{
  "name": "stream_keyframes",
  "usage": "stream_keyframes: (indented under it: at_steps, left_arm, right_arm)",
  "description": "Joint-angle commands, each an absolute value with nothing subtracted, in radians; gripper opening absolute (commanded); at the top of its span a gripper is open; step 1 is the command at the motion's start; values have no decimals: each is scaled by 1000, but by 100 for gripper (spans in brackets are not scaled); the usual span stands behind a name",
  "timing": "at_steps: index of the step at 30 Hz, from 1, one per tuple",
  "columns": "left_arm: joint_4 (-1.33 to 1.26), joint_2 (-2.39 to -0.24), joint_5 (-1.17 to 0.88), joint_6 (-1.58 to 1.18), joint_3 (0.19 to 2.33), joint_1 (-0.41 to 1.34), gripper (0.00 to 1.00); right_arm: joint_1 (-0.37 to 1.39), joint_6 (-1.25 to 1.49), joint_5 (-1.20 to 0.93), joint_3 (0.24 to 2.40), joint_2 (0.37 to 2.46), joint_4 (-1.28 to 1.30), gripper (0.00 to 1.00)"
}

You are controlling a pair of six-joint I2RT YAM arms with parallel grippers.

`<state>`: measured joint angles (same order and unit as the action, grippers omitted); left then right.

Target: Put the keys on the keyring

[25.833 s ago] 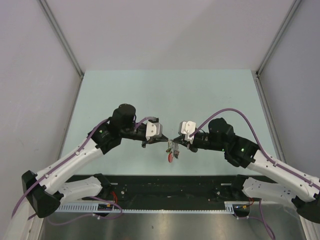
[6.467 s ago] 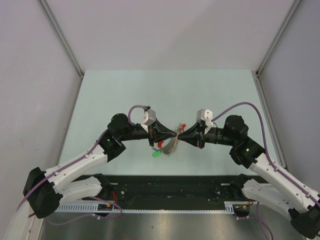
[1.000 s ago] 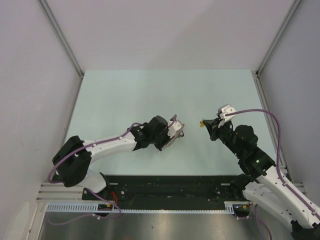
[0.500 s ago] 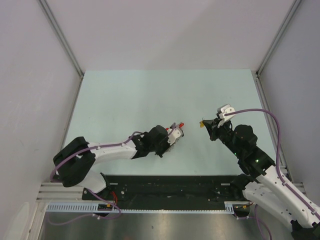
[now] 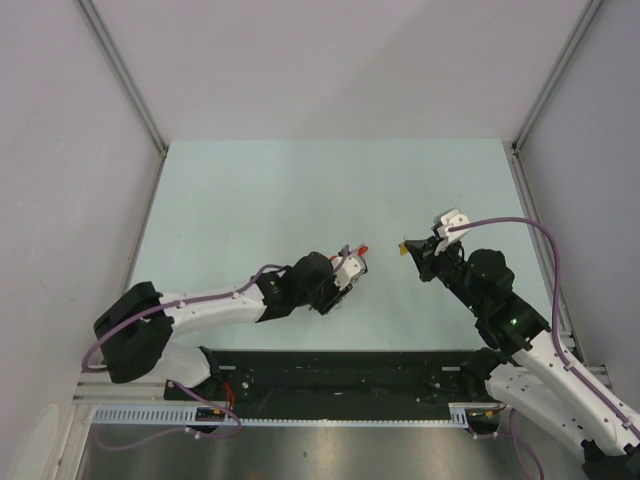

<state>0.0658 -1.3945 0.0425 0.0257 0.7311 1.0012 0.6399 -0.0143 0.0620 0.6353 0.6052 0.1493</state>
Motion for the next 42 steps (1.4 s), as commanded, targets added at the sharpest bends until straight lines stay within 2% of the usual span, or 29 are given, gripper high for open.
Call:
stream_keyframes:
  at_steps: [1, 8, 19, 25, 31, 42]
  left_arm:
    - [139, -1414, 45, 69, 805, 1002, 45]
    - [242, -1500, 66, 87, 884, 1003, 49]
    - [288, -1606, 144, -80, 968, 1060, 50]
    - [331, -1649, 159, -199, 1014, 1074, 46]
    - [338, -1683, 140, -224, 1034, 1083, 33]
    - [370, -1746, 170, -236, 1077, 1086, 29]
  right_arm:
    - [640, -5, 49, 635, 607, 124, 0]
    - [641, -5, 52, 635, 598, 129, 0]
    - [641, 18, 106, 635, 586, 133, 0]
    - [641, 20, 123, 634, 589, 138, 0]
    - [641, 23, 123, 635, 594, 135, 0]
    - [641, 21, 121, 635, 594, 133, 0]
